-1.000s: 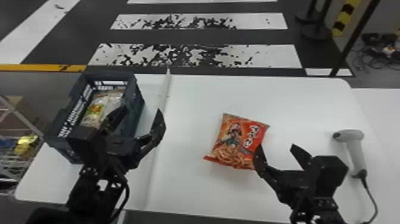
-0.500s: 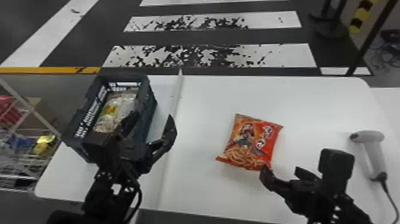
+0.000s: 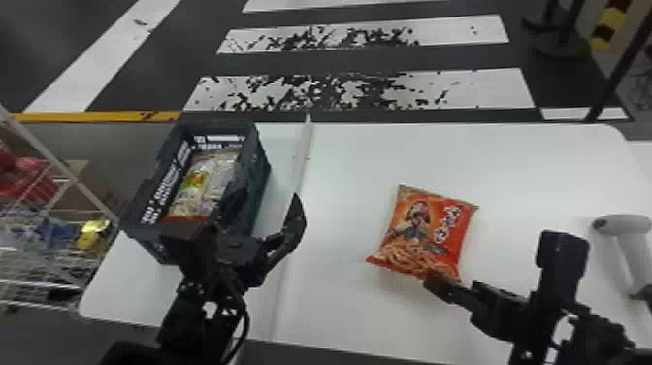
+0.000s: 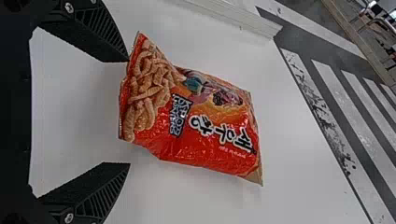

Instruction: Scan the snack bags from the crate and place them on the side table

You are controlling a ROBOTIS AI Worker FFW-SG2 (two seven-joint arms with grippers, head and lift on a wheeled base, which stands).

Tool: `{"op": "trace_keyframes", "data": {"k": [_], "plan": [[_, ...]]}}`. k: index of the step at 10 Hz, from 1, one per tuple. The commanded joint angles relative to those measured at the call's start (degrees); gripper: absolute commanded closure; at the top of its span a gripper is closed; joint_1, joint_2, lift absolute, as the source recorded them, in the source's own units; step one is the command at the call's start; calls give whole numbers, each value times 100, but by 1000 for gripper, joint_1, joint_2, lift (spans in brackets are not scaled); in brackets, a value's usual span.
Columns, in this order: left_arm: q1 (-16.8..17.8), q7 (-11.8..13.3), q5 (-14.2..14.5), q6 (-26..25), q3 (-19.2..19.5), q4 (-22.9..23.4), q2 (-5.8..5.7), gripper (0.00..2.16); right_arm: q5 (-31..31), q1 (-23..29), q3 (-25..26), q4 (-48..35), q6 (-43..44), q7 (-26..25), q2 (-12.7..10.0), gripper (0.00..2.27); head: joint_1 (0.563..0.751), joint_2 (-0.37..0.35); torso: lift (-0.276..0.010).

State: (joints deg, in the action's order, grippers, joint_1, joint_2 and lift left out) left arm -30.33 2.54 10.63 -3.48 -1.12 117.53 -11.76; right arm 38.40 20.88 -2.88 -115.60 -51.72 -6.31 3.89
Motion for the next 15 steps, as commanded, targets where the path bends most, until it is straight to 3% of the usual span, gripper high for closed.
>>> {"op": "trace_keyframes", "data": {"k": [1, 5, 6, 7, 9, 13, 15], "plan": [[0, 10, 0, -18, -11, -11, -19, 83, 229, -207, 103, 257, -63, 7, -38, 90, 695, 179, -81], [62, 10, 71, -53, -55, -90, -107, 83, 405, -620, 252, 758, -414, 7, -117, 137, 695, 175, -81], [71, 10, 88, -53, -64, -108, -125, 83, 414, -717, 261, 846, -432, 16, -134, 296, 695, 175, -81], [71, 10, 97, -53, -64, -117, -133, 83, 422, -778, 270, 899, -414, 33, -161, 610, 695, 174, -81], [80, 10, 97, -53, -81, -117, -142, 83, 414, -778, 340, 952, -309, 51, -231, 2256, 695, 174, -81], [80, 10, 106, -35, -108, -143, -133, 87, 396, -638, 551, 688, -80, 200, -213, 2260, 695, 159, -81], [71, -8, 106, -35, -99, -126, -133, 87, -413, -541, 542, -235, -221, 183, -161, 2256, 695, 132, -81]]}}
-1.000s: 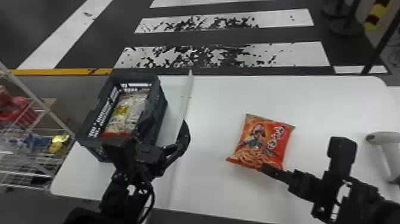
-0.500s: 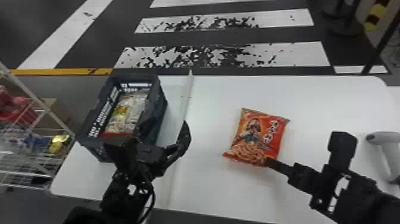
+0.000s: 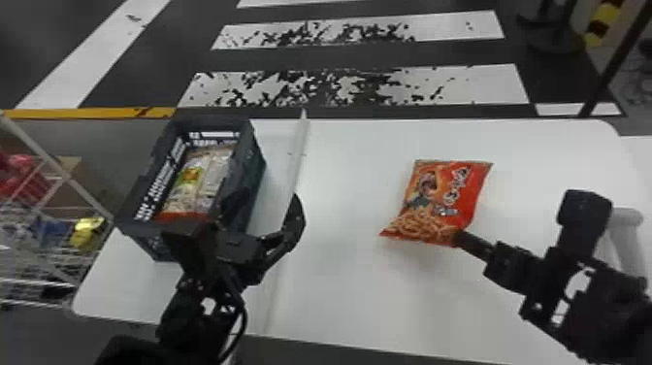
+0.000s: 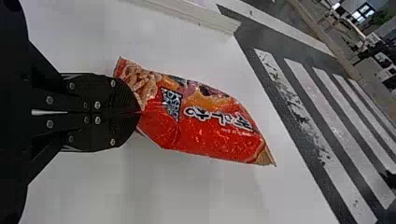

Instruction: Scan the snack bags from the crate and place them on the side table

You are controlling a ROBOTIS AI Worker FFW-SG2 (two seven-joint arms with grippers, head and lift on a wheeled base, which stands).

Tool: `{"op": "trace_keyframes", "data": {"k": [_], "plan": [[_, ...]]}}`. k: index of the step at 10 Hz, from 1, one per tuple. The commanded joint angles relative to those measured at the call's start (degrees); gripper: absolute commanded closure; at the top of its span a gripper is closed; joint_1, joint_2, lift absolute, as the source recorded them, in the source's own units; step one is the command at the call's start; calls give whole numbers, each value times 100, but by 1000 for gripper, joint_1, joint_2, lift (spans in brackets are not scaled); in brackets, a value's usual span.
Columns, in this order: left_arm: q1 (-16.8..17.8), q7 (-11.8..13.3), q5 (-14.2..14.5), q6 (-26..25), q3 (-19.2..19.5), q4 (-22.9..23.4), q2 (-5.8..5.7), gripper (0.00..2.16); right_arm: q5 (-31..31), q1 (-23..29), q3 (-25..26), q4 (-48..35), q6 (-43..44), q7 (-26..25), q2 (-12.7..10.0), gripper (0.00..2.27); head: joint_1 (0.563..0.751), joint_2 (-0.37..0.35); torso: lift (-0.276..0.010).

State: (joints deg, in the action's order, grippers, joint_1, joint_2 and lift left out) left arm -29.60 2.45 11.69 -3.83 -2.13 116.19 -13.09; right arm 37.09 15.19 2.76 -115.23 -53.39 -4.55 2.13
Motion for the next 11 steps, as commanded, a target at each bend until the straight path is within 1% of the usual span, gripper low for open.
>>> {"op": "trace_keyframes", "data": {"k": [1, 2, 4, 6, 8, 9, 11], "plan": [[-2, -8, 0, 0, -7, 9, 8, 87, -862, 45, -153, -755, -211, -55, 103, 2256, 695, 121, -81], [-2, -17, 0, 0, -16, 18, 8, 87, -1591, 54, -460, -1098, -229, -143, 244, 2260, 695, 100, -81], [-2, -17, 44, 0, -24, 9, 8, 87, -3428, 19, -1401, -1388, -229, -284, 595, 2260, 695, 65, -81], [-55, -17, 53, 35, -16, 27, -1, 87, -5467, -139, -2499, -1370, -387, -292, 955, 2260, 695, 56, -81], [-81, -17, 53, 35, -16, 36, -1, 87, -7497, -377, -3703, -940, -827, -292, 1404, 2260, 695, 54, -81], [-99, -17, 53, 53, -16, 44, -1, 87, -8332, -517, -4292, -571, -1090, -275, 1588, 2256, 695, 53, -81], [-143, -17, 53, 123, -16, 71, -1, 87, -9229, -640, -5022, 53, -1178, -108, 1817, 2256, 695, 53, -81]]}}
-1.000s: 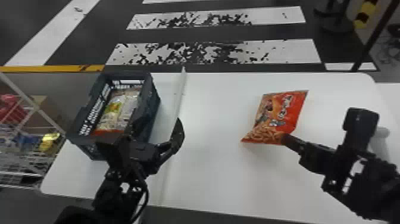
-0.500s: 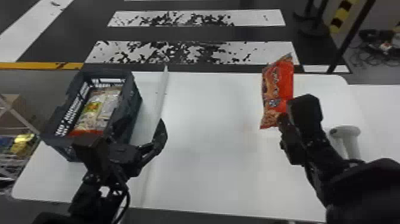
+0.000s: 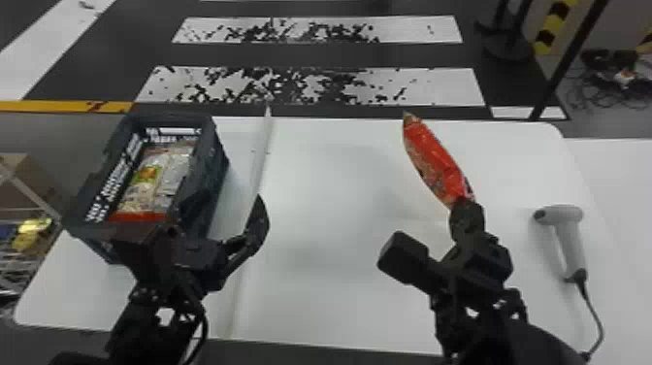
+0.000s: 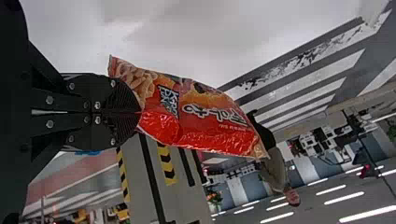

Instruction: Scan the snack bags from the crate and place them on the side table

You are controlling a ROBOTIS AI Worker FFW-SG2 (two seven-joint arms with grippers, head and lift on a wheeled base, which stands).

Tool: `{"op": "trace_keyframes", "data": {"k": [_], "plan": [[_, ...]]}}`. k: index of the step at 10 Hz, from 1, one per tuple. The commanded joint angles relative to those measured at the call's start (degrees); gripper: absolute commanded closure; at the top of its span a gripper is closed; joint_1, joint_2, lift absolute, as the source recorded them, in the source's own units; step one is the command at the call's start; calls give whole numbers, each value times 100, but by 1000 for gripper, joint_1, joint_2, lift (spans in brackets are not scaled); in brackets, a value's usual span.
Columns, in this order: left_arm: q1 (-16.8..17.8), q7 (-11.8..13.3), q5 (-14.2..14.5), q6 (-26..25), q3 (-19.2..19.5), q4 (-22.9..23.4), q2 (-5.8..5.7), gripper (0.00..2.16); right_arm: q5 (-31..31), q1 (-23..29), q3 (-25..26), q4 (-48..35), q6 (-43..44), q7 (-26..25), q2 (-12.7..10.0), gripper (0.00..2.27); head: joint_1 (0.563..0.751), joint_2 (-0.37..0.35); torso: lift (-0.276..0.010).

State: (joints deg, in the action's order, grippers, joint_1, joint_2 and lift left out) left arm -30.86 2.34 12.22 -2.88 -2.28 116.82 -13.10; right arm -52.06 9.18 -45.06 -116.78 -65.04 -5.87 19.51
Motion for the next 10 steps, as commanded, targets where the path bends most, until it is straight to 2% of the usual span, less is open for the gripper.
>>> {"op": "trace_keyframes", "data": {"k": [1, 2, 4, 5, 6, 7, 8, 10], "plan": [[-43, -5, 0, 28, 17, 25, 0, 87, -595, -57, -478, 446, -13, 95, 105, 2256, 695, 61, -81], [-69, -5, 0, 46, 26, 42, 0, 87, -815, -65, -680, 613, 4, 165, 132, 2256, 695, 68, -81], [-122, -5, 0, 81, 43, 95, 0, 87, -1087, -65, -1031, 780, 127, 657, 255, 2256, 695, 96, -81], [-139, -5, 0, 98, 43, 104, 0, 87, -1069, -30, -1146, 789, 250, 974, 307, 2132, 695, 114, -81], [-148, -5, 0, 98, 43, 112, 0, 87, -1017, 22, -1216, 771, 338, 1211, 316, 1622, 695, 126, -81], [-157, -5, 0, 98, 43, 112, 0, 87, -797, 66, -1198, 648, 338, 1343, 316, 714, 695, 147, -81], [-157, 4, 0, 98, 43, 121, 0, 87, -639, 93, -1146, 507, 321, 1492, 325, -2, 695, 166, -81], [-183, 4, 0, 116, 52, 156, -9, 87, 20, 225, -803, -2, 338, 1606, 395, 53, 695, 178, -81]]}}
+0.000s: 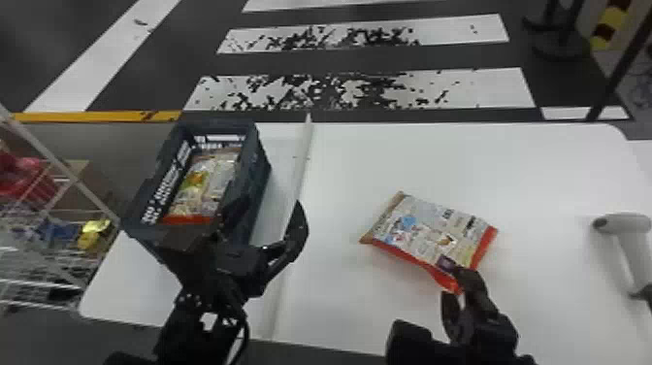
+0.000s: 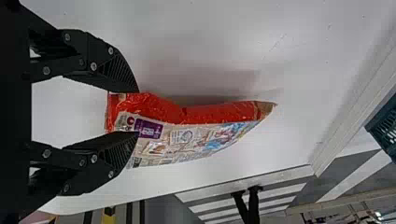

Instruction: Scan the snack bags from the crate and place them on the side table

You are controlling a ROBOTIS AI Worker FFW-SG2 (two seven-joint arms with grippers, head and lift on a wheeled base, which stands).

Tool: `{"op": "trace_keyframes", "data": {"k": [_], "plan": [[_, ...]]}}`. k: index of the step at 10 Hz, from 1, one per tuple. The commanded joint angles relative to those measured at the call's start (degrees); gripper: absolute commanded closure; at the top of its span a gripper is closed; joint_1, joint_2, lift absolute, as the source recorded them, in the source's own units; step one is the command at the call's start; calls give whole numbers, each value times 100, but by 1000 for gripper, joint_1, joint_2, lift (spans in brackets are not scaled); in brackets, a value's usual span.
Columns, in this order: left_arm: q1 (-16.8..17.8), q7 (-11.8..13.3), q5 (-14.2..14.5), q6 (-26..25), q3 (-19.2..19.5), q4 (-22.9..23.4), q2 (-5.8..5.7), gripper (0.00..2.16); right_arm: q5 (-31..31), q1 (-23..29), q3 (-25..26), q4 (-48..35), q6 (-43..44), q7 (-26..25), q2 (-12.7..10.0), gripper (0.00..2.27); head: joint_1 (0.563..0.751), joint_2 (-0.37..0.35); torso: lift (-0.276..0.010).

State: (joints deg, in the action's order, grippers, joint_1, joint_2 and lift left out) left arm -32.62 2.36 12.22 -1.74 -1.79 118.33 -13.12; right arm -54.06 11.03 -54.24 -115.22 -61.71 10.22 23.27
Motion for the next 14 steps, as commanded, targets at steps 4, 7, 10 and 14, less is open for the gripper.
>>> {"op": "trace_keyframes", "data": {"k": [4, 7, 10, 14], "plan": [[-25, 19, 26, 2, 12, 6, -15, 87, 2031, 488, 1407, -1310, 497, 199, 20, 80, 695, 194, -81], [-43, 19, 79, 55, 38, 6, -42, 87, 3463, 655, 2427, -1626, 972, 208, -182, 265, 695, 199, -81], [-52, 19, 114, 125, 73, 6, -59, 87, 4413, 655, 3025, -1538, 1358, 437, -472, 2236, 695, 208, -81], [-34, 19, 141, 108, 117, 6, -94, 87, 4421, 233, 3112, -449, 2237, 463, -745, 2260, 695, 230, -81]]}}
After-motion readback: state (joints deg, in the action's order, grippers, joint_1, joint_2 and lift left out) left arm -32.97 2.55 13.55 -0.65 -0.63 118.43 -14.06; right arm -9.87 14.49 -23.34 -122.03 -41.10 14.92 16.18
